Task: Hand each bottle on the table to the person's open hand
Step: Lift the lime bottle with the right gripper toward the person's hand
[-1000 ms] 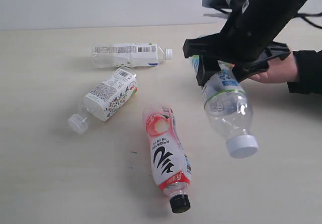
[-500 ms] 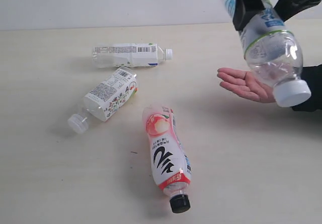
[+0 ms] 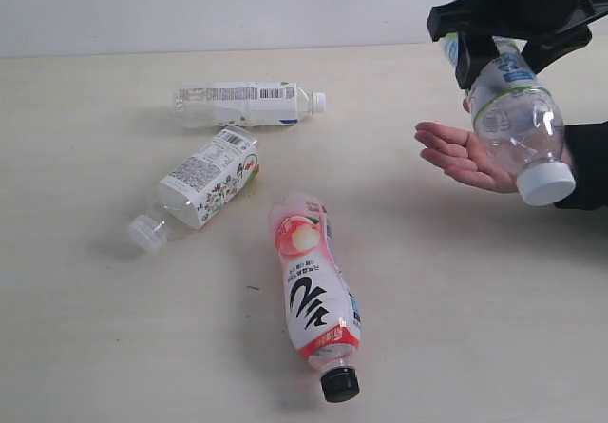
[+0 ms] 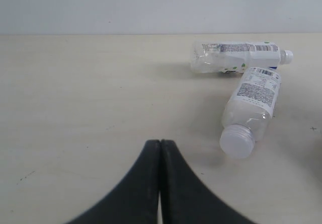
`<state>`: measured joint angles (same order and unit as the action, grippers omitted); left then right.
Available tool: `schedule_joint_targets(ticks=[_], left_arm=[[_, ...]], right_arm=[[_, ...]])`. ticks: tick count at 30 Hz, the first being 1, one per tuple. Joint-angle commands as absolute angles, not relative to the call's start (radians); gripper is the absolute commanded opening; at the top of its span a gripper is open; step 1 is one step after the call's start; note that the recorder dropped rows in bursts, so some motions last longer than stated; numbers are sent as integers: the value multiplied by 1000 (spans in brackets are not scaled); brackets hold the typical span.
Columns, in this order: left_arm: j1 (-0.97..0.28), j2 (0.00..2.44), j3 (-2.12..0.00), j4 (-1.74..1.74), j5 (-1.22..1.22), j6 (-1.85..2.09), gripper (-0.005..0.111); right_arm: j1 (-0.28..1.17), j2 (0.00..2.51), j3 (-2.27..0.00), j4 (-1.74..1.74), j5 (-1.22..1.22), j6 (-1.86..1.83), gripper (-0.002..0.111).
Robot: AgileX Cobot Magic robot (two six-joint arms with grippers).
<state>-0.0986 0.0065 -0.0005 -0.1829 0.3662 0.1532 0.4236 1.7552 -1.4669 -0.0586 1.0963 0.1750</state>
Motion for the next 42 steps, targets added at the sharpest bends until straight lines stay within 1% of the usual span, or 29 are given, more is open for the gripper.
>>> schedule_joint_targets(ticks=[1, 9, 16, 18, 21, 23, 26, 30, 32, 37, 42], left_arm=[[-103, 0, 0, -194, 361, 150, 0], [-103, 0, 0, -194, 361, 150, 0], [-103, 0, 0, -194, 361, 150, 0], [-103, 0, 0, -194, 361, 150, 0], [-103, 0, 0, -194, 361, 150, 0], [-103, 0, 0, -194, 361, 150, 0], [-103, 0, 0, -194, 361, 150, 0], [-103, 0, 0, -194, 361, 150, 0], [-103, 0, 0, -194, 361, 150, 0], [-103, 0, 0, -194, 361, 150, 0], [-103, 0, 0, -194, 361, 150, 0]], right_arm=[[420, 1829, -1472, -103, 1047, 175, 0], [411, 1906, -1472, -133, 992, 194, 0], [411, 1918, -1472, -140, 965, 196, 0], [411, 1918, -1472, -140, 968, 196, 2], [411, 1918, -1472, -140, 973, 196, 13], [411, 1918, -1472, -136, 973, 196, 26], [411, 1918, -1472, -134, 973, 196, 49], [411, 1918, -1472, -134, 977, 196, 69], [411, 1918, -1472, -134, 977, 196, 74], [411, 1918, -1472, -134, 975, 196, 81], [411, 1918, -1472, -134, 975, 196, 96]])
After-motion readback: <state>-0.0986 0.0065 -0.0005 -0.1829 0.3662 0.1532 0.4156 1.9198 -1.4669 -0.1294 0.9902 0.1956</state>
